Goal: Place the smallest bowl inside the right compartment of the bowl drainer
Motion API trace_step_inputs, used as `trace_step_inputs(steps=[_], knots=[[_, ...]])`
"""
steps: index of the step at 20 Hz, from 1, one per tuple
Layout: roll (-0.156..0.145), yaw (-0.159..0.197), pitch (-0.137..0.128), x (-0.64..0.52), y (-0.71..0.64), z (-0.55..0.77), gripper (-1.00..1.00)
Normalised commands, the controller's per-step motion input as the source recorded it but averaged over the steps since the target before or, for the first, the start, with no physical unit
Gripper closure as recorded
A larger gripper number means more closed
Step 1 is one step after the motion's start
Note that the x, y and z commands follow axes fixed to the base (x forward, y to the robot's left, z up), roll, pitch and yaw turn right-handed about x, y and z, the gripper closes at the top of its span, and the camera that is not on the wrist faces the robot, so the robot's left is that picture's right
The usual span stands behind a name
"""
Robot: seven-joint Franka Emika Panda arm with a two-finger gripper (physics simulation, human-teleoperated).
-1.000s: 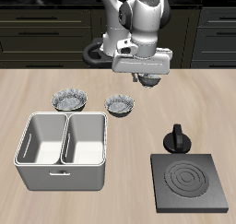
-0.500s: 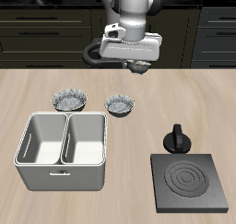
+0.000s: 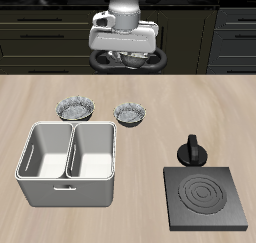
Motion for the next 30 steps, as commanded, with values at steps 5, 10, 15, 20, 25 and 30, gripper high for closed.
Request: trace_step_inputs(steps=[5, 10, 15, 20, 25, 30], knots=[[0.022, 0.023, 0.037, 0.27, -0.40, 0.05, 1.00], [0.000, 0.027, 0.019, 0.21, -0.26, 0.07, 1.00], [-0.035, 0.015, -0.021, 0.30, -0.43, 0.31, 1.00], [-0.033, 0.009, -0.014, 0.25, -0.42, 0.35, 1.00], [-0.053, 0.004, 0.001, 0.32, -0.38, 0.17, 1.00], [0.009, -0.024, 0.002, 0.38, -0.27, 0.11, 1.00]])
